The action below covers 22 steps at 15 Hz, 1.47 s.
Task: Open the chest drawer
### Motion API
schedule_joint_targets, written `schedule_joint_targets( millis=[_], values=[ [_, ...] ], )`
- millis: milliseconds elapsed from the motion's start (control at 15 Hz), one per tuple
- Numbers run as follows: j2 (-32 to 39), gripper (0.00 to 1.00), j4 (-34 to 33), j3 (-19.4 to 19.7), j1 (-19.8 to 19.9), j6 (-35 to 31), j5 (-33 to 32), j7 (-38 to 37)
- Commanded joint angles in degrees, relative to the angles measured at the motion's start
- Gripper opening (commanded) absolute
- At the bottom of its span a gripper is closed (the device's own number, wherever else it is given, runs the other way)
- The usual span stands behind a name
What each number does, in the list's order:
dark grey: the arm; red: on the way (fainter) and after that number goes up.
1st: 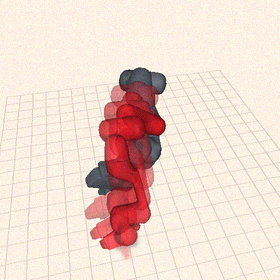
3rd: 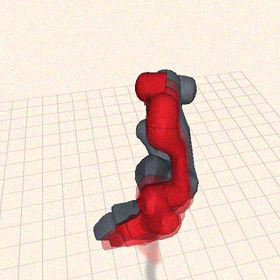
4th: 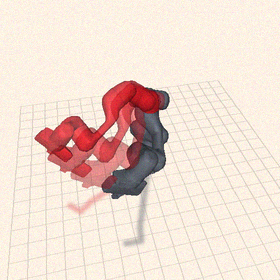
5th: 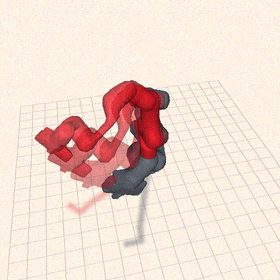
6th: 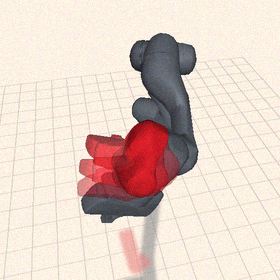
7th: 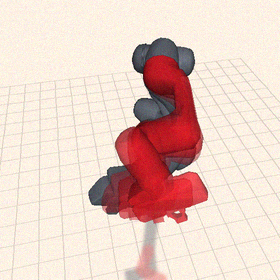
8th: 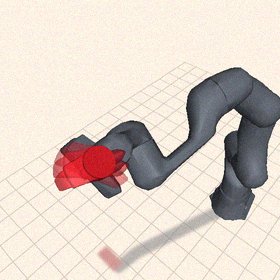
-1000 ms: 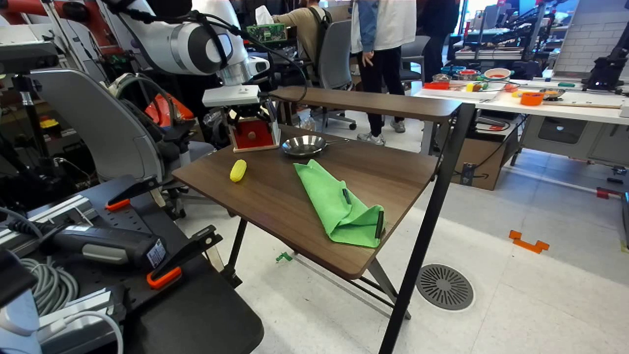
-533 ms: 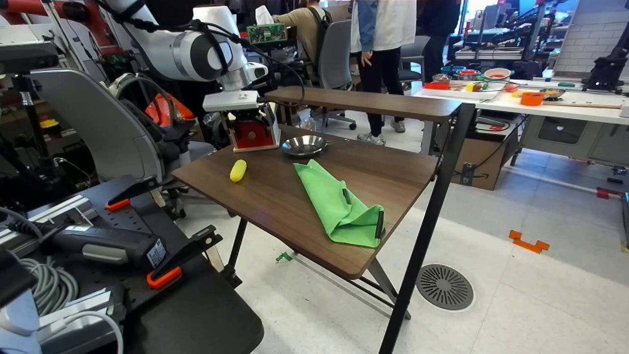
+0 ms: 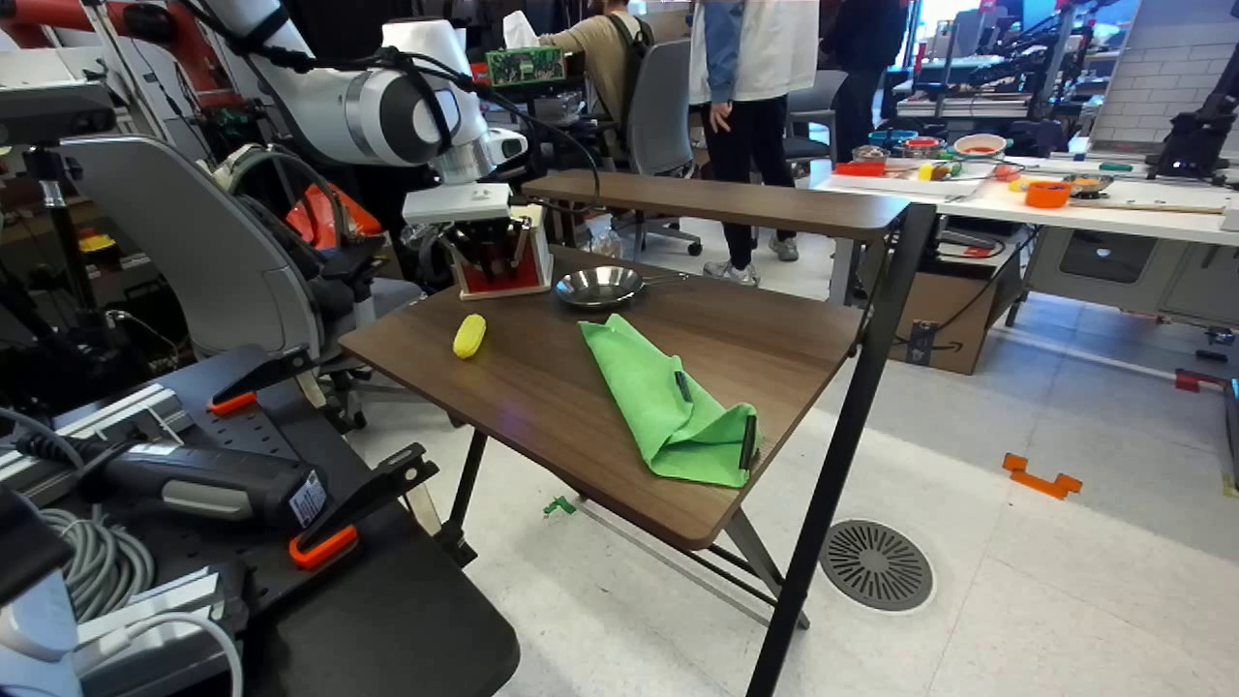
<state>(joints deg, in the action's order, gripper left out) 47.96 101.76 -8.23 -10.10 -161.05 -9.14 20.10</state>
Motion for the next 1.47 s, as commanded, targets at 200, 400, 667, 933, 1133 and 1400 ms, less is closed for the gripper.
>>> schedule_joint_targets(
  millis=[200,400,667,933,1133,1400],
  values=[
    [-0.98,0.07,0.67,0.00,0.81,-0.20,-1.76,-0.62],
    [-1.95,0.07,2.21,0.50,1.13,-0.57,-1.89,-0.78],
    [-3.64,0.07,5.24,0.54,2.47,-0.75,-1.64,-0.61],
    [-6.05,0.07,8.76,0.84,3.51,-0.54,-1.60,-0.73],
    [-7.73,0.07,11.18,0.84,4.46,-0.65,-1.50,-0.62],
    [-9.47,0.07,13.25,0.67,5.37,-0.51,-1.34,-0.38]
  ],
)
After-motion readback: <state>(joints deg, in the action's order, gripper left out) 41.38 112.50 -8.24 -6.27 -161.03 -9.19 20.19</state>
